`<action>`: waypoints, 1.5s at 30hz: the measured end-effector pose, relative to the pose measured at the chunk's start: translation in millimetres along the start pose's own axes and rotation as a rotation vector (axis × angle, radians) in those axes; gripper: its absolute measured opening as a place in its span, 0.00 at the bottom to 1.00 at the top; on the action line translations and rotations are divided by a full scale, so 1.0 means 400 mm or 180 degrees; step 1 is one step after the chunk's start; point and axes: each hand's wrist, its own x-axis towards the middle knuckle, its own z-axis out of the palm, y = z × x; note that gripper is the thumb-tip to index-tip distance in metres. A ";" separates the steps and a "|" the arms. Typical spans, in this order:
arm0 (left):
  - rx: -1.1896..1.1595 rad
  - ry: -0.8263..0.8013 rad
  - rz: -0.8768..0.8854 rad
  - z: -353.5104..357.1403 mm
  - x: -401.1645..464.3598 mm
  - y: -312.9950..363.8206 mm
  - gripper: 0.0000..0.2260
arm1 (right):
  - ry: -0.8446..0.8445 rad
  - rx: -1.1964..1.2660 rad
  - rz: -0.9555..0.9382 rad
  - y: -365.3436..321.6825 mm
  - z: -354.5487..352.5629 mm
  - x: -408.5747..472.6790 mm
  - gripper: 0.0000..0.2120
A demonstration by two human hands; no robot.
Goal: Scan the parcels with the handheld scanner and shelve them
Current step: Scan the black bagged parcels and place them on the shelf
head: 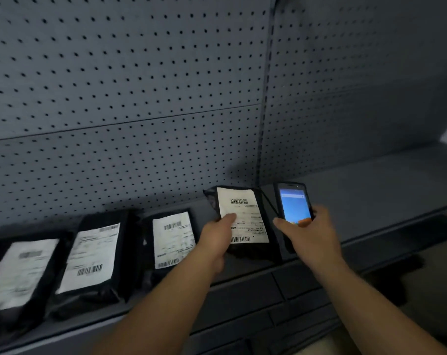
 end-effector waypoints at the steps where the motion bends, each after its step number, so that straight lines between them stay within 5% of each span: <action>1: -0.0001 0.0099 0.0009 -0.001 0.006 0.001 0.13 | -0.0113 0.0013 -0.0036 -0.006 0.011 0.015 0.31; 5: 0.0045 0.0463 0.0017 0.001 0.019 0.007 0.09 | -0.0381 0.0027 -0.0227 -0.021 0.034 0.069 0.32; 8: 0.0142 0.0644 -0.0035 0.001 0.038 0.007 0.19 | -0.0512 0.0025 -0.0278 -0.021 0.044 0.103 0.34; 13: 0.0328 0.0937 -0.0140 -0.002 0.056 0.006 0.20 | -0.0650 0.0095 -0.0356 -0.024 0.050 0.133 0.32; 28: 0.1447 0.1499 0.0683 -0.032 -0.025 0.081 0.06 | -0.1096 0.0145 -0.0556 -0.018 0.062 0.145 0.32; 34: 0.1710 0.1689 0.0801 -0.082 -0.094 0.062 0.23 | -0.1345 0.0097 -0.0639 -0.022 0.108 0.100 0.32; 45: 0.1934 0.2243 0.1177 -0.345 -0.295 0.009 0.24 | -0.1973 -0.0114 -0.1180 -0.184 0.277 -0.169 0.32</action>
